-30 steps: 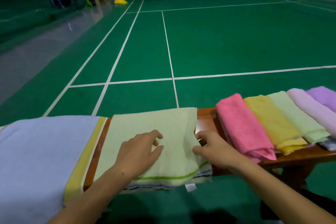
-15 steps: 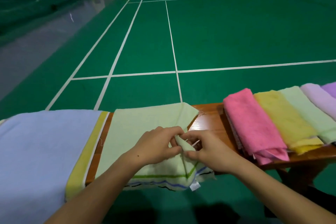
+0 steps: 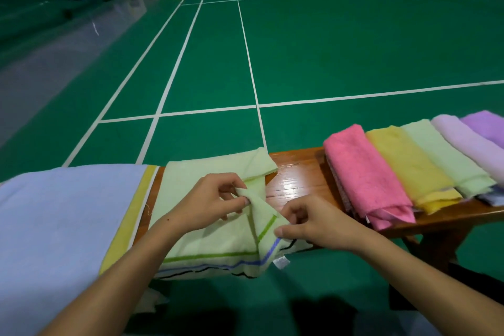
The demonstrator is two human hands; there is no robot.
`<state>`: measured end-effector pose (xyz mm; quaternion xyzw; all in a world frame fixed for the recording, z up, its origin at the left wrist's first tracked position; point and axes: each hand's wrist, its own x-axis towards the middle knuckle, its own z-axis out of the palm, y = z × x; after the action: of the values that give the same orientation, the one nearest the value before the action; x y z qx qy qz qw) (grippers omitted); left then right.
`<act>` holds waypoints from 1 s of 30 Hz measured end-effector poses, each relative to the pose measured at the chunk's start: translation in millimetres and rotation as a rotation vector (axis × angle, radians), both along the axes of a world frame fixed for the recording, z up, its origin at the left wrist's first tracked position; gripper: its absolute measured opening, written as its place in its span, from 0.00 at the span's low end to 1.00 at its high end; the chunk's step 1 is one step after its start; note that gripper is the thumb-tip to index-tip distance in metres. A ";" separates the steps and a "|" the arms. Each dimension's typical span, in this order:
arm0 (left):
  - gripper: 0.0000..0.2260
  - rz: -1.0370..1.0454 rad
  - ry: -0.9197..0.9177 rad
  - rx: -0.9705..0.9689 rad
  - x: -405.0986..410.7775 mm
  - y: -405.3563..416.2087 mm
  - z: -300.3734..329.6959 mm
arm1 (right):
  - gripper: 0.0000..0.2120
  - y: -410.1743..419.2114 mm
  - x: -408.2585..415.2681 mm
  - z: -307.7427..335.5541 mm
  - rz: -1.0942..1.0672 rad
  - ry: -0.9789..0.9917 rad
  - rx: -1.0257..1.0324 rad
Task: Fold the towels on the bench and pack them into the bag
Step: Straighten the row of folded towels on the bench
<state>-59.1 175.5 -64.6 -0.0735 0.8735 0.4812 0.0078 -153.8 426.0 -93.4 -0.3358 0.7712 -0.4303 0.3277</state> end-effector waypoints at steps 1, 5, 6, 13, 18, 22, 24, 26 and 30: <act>0.03 0.013 0.008 0.026 1.6 -0.9 2.3 | 0.05 0.9 -0.8 -0.6 -0.008 -0.005 -0.016; 0.03 0.048 0.054 0.127 6.6 -4.4 10.9 | 0.03 -1.5 -10.3 -1.0 -0.066 0.048 -0.065; 0.03 0.050 0.058 0.148 7.3 -5.4 12.1 | 0.03 -4.7 -13.8 -2.2 -0.091 0.082 -0.064; 0.07 0.054 0.097 0.323 7.4 -7.4 14.6 | 0.03 -43.0 -36.6 -12.9 -0.271 0.258 -0.224; 0.08 0.083 0.160 0.361 7.8 -8.6 14.0 | 0.05 -66.3 -42.8 -15.8 -0.306 -0.006 -0.389; 0.08 0.101 0.177 0.367 11.1 -14.1 16.8 | 0.06 -74.4 -42.3 -11.9 -0.296 -0.165 -0.537; 0.07 0.102 0.185 0.366 13.5 -21.0 18.2 | 0.05 -76.2 -44.2 -8.9 -0.301 -0.221 -0.597; 0.07 0.111 0.194 0.359 16.2 -28.1 19.4 | 0.04 -76.6 -44.7 -5.5 -0.297 -0.325 -0.652; 0.07 0.108 0.200 0.360 20.5 -31.9 20.1 | 0.12 -80.1 -35.4 -2.0 -0.235 -0.537 -0.697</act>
<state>-38.7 143.6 -44.5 -0.0694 0.7648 0.6339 -0.0916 -189.2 346.0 -95.4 -0.2125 0.5009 -0.7704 0.3324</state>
